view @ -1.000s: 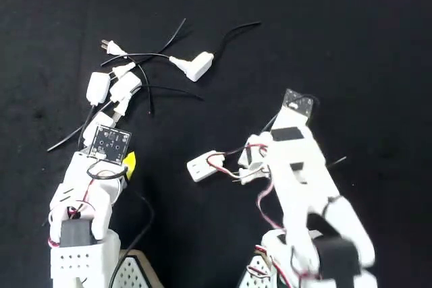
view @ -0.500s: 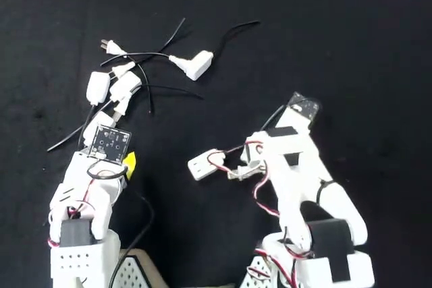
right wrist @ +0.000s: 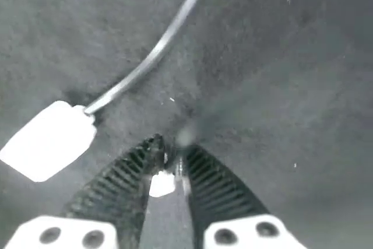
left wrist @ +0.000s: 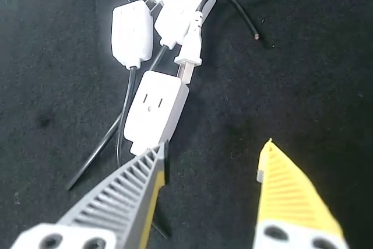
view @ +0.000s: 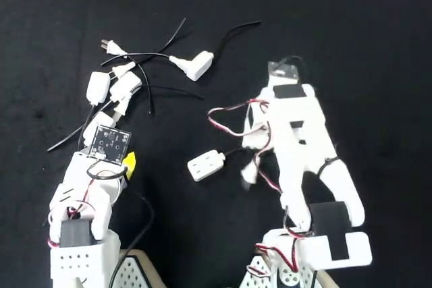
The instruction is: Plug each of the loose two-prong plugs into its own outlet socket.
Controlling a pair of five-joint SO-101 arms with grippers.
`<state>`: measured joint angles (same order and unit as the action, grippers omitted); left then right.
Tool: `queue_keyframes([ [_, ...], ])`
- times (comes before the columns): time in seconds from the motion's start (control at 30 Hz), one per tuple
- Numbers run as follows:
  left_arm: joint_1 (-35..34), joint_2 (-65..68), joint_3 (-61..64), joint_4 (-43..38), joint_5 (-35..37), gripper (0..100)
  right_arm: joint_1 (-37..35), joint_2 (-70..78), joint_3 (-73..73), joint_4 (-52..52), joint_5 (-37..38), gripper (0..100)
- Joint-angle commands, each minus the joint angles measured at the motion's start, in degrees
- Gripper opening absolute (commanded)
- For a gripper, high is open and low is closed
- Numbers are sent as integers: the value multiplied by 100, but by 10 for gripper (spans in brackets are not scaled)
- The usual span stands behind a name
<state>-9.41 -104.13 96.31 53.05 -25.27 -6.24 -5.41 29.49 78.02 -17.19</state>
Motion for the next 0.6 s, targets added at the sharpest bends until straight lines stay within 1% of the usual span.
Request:
queue_keyframes([
  [0.0, -75, -9, 101, 44, -62, 253, 53, 84, -488, 44, 141, 11],
  [0.07, -75, -9, 101, 53, -237, 253, 79, 215, -462, -229, 229, 11],
  [0.1, -75, -9, 101, 53, -273, 253, 79, 321, -462, -396, 413, 11],
  [0.13, -75, -9, 101, 53, -273, 253, 79, 444, -462, -563, 686, 11],
  [0.2, -75, -9, 101, 53, -273, 253, 35, 743, -488, -853, 1477, 15],
  [0.27, -75, -9, 101, 53, -281, 253, -26, 980, -514, -1029, 1987, 51],
  [0.4, -75, -9, 101, 53, -281, 253, -35, 1077, -637, -923, 1811, 213],
  [0.47, -75, -9, 101, 53, -281, 253, -53, 963, -699, -703, 1785, 243],
  [0.57, -75, -9, 101, 53, -281, 253, -62, 681, -708, -246, 1776, 244],
])
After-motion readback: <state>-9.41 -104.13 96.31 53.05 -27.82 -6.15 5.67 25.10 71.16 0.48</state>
